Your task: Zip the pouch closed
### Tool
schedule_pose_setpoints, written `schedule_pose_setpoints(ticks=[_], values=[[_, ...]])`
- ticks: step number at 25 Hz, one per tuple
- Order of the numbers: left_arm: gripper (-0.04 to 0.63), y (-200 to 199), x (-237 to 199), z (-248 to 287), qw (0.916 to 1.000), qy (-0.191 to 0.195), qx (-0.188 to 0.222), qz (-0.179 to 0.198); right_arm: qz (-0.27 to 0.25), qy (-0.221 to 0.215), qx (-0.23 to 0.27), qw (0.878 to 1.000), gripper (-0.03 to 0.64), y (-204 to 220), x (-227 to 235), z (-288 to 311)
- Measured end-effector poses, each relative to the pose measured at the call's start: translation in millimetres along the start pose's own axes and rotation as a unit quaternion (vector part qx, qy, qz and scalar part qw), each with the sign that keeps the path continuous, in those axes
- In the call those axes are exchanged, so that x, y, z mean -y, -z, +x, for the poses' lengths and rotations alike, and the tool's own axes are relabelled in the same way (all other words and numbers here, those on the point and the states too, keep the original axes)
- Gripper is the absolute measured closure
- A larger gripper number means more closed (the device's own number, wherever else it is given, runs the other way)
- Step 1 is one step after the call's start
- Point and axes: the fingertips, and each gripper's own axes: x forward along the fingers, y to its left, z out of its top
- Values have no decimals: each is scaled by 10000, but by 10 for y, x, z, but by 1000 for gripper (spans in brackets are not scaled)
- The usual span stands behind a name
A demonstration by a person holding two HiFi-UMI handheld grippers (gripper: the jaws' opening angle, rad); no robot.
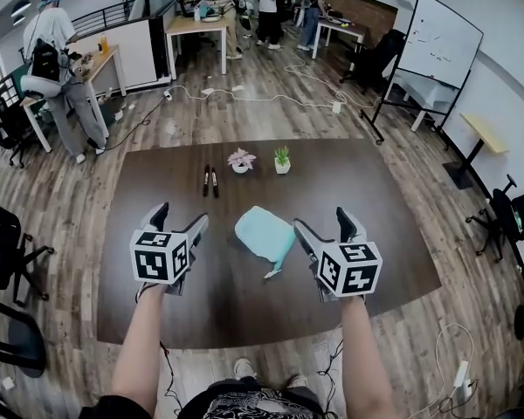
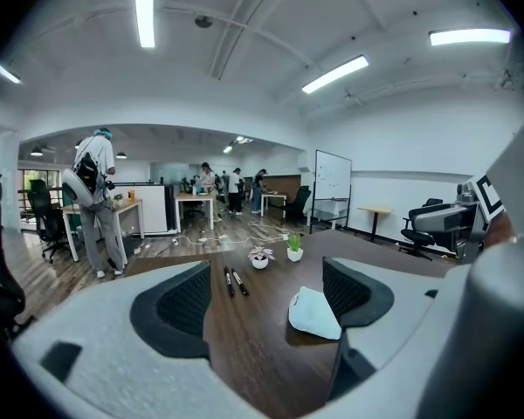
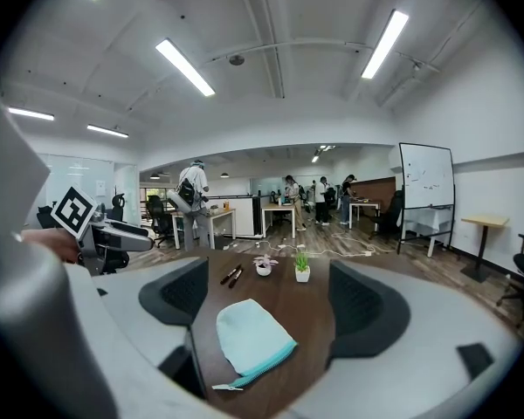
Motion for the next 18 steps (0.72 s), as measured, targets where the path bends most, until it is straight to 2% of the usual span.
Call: schedule_pose_setpoints(ticks=[9,18], values=[[229,-103,270,217,9999,-168,22,32,-13,-172,111,9998,201,-20,360,48],[229,-245,740,478,9980,-617,72,-94,-189,-770,212,9966,201,-215,883,322]])
